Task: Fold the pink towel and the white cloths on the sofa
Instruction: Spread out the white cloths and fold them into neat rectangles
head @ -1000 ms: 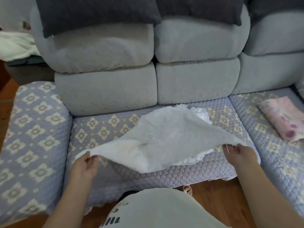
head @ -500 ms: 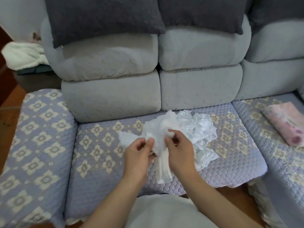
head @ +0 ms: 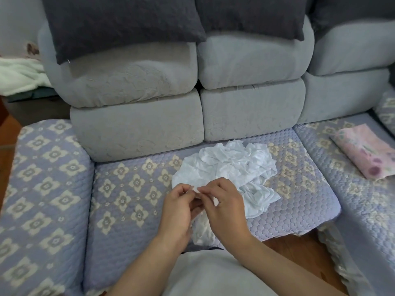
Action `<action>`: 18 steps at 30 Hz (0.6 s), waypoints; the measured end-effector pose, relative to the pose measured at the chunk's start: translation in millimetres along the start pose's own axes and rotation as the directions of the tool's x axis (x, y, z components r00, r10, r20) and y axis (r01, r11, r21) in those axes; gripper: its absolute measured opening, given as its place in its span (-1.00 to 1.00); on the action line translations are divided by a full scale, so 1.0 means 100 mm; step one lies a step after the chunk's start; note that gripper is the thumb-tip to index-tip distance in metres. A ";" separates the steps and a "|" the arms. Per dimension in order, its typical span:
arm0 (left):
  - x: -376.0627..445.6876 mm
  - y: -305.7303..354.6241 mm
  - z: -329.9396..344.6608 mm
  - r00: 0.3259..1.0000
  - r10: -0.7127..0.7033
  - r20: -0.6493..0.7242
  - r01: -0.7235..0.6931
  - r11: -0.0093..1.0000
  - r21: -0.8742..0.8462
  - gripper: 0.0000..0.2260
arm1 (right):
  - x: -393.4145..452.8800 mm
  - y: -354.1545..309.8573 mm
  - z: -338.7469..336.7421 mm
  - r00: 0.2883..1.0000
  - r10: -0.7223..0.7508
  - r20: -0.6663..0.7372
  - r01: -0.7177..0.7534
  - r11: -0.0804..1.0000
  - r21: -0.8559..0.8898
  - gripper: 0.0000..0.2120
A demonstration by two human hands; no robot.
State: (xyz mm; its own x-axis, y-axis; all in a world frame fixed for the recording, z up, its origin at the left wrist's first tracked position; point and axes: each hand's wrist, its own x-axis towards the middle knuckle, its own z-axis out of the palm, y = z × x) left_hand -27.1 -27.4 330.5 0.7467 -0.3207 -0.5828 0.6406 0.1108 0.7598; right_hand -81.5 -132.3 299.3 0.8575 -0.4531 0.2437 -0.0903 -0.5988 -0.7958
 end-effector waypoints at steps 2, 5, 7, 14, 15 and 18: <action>-0.02 0.04 0.04 0.999 -0.036 -0.006 0.036 0.997 -0.063 -0.84 | -0.02 0.00 0.02 0.991 -0.129 -0.033 0.127 0.990 -0.068 -0.86; 0.03 0.13 0.14 1.000 -0.003 -0.015 0.003 0.999 0.040 -0.76 | 0.08 -0.07 0.00 0.956 -0.293 -0.016 0.287 0.946 -0.153 -0.88; 0.10 0.25 0.20 0.997 0.058 -0.048 -0.052 0.992 0.117 -0.84 | 0.18 -0.14 -0.11 0.948 -0.317 0.029 0.319 0.946 -0.056 -0.89; 0.05 1.02 0.63 0.977 0.170 0.127 -0.177 0.983 0.047 -0.91 | 0.04 0.54 -0.82 0.868 0.495 0.043 -0.497 0.860 0.118 -0.75; -0.02 1.12 0.72 0.971 0.182 0.153 -0.184 0.983 0.003 -0.88 | -0.10 0.71 -0.79 0.807 0.569 0.158 -0.580 0.813 0.036 -0.69; -0.21 1.34 0.95 0.960 0.218 0.174 -0.192 0.969 -0.157 -0.73 | -0.55 1.03 -0.54 0.566 0.699 0.437 -0.774 0.633 -0.010 -0.31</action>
State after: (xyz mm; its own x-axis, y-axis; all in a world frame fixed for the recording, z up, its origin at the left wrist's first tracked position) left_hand 26.2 -95.4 471.7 0.8258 -0.4470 -0.3439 0.5055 0.3164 0.8027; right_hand -165.0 -204.9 233.9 0.6437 -0.3863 -0.6606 -0.7258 -0.0345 -0.6870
